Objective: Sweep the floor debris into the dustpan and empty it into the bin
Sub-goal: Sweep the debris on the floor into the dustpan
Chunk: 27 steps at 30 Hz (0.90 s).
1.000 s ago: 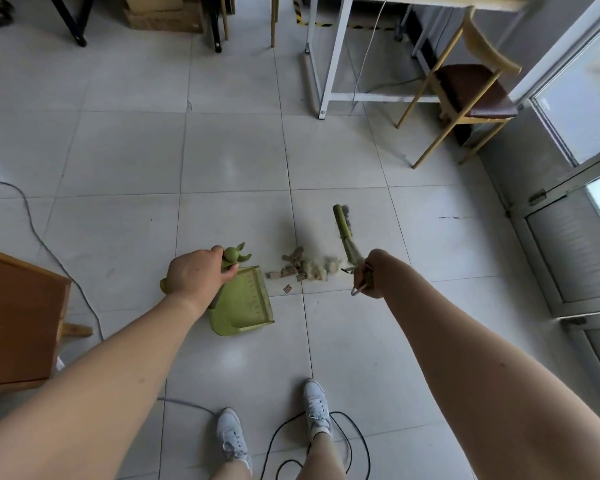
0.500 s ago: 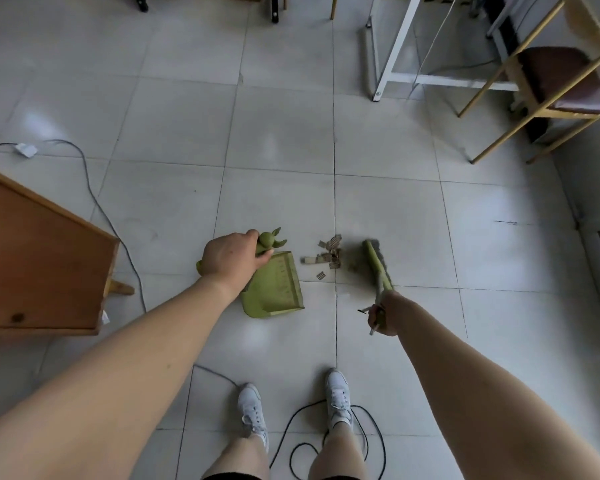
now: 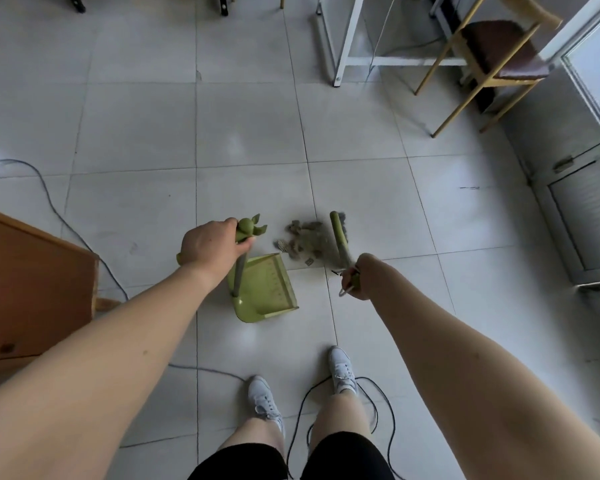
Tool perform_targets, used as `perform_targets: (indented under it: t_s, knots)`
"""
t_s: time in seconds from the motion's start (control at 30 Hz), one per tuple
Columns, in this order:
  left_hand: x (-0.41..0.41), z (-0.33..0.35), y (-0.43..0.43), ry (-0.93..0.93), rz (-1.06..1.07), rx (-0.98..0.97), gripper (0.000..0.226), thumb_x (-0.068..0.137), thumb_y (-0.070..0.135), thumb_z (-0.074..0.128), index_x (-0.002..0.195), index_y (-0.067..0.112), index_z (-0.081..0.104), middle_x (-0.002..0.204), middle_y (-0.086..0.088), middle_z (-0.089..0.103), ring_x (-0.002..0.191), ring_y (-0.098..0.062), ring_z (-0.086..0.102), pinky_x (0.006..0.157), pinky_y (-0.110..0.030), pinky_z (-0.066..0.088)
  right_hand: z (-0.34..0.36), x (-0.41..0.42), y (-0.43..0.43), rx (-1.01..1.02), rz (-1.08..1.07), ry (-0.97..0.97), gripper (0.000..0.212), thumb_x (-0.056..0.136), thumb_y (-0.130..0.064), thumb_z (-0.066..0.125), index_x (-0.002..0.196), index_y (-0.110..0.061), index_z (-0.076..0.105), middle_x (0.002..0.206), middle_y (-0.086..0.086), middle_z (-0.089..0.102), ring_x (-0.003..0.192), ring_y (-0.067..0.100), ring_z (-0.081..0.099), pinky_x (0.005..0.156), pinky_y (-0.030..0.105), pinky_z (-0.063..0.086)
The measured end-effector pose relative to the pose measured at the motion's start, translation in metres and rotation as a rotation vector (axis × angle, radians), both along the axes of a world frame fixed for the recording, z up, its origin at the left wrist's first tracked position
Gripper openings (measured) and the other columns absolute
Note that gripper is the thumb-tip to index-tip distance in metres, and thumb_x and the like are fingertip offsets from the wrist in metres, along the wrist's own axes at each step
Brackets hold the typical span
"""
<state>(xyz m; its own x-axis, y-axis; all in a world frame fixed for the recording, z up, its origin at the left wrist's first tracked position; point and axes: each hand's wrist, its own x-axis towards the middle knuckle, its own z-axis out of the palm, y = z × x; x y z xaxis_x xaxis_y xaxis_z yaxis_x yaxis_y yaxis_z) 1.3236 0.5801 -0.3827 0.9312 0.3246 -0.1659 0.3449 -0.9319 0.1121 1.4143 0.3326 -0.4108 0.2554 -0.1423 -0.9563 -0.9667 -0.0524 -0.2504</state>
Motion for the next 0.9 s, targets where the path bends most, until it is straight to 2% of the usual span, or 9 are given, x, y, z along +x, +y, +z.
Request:
perform_targets:
  t_s: [0.07,0.17,0.33,0.47,0.6,0.77,0.9]
  knots:
    - [-0.003,0.003,0.001,0.0,-0.014,0.003,0.041,0.093,0.053,0.046,0.089,0.013,0.055,0.068,0.0,0.053,0.063,-0.024,0.05,0.052,-0.029,0.037,0.005,-0.004,-0.015,-0.004,-0.039,-0.001,0.028,0.096,-0.019,0.031,0.075,-0.007,0.045,0.028,0.004,0.031,0.016,0.013,0.027,0.047,0.018,0.027]
    - [-0.007,0.006,0.002,0.008,-0.031,0.0,0.041,0.093,0.053,0.045,0.092,0.013,0.054,0.072,-0.002,0.057,0.065,-0.024,0.052,0.054,-0.03,0.041,0.005,-0.012,-0.036,-0.008,-0.089,0.026,0.029,0.093,-0.013,0.026,0.082,-0.002,0.05,0.03,0.004,0.032,0.017,0.013,0.029,0.037,0.013,0.03]
    - [-0.009,0.004,0.002,0.025,-0.031,-0.007,0.042,0.093,0.054,0.044,0.094,0.013,0.054,0.078,-0.005,0.062,0.066,-0.024,0.05,0.057,-0.033,0.045,-0.008,-0.027,-0.027,0.007,-0.201,0.084,0.03,0.097,-0.015,0.031,0.071,-0.006,0.043,0.041,0.002,0.035,0.022,0.011,0.029,0.033,0.01,0.033]
    - [-0.01,-0.003,0.004,0.037,-0.019,-0.004,0.043,0.093,0.054,0.045,0.093,0.012,0.054,0.072,-0.003,0.057,0.064,-0.024,0.049,0.053,-0.03,0.039,-0.017,-0.028,0.013,0.109,-0.29,0.082,0.032,0.097,-0.017,0.035,0.066,-0.01,0.037,0.027,0.005,0.031,0.018,0.011,0.03,0.033,0.013,0.037]
    - [-0.012,-0.005,0.009,0.032,-0.004,0.0,0.043,0.093,0.054,0.046,0.093,0.012,0.054,0.071,-0.004,0.058,0.062,-0.024,0.049,0.051,-0.029,0.038,-0.011,-0.014,0.049,0.212,-0.292,0.049,0.038,0.096,-0.013,0.032,0.058,-0.011,0.032,0.028,0.004,0.03,0.02,0.011,0.029,0.038,0.013,0.029]
    - [-0.012,-0.007,0.016,0.043,0.024,0.016,0.044,0.093,0.055,0.045,0.094,0.012,0.054,0.077,-0.006,0.064,0.063,-0.025,0.051,0.053,-0.03,0.042,-0.007,0.0,0.081,0.35,-0.438,0.041,0.038,0.098,-0.015,0.033,0.061,-0.01,0.035,0.028,0.004,0.032,0.018,0.011,0.03,0.034,0.011,0.034]
    - [-0.015,-0.01,0.017,0.05,0.039,0.021,0.044,0.093,0.056,0.044,0.093,0.012,0.053,0.077,-0.006,0.065,0.063,-0.025,0.051,0.053,-0.03,0.041,-0.01,0.004,0.088,0.464,-0.512,0.081,0.036,0.096,-0.009,0.027,0.062,-0.011,0.037,0.032,0.003,0.034,0.025,0.013,0.03,0.032,0.011,0.03]
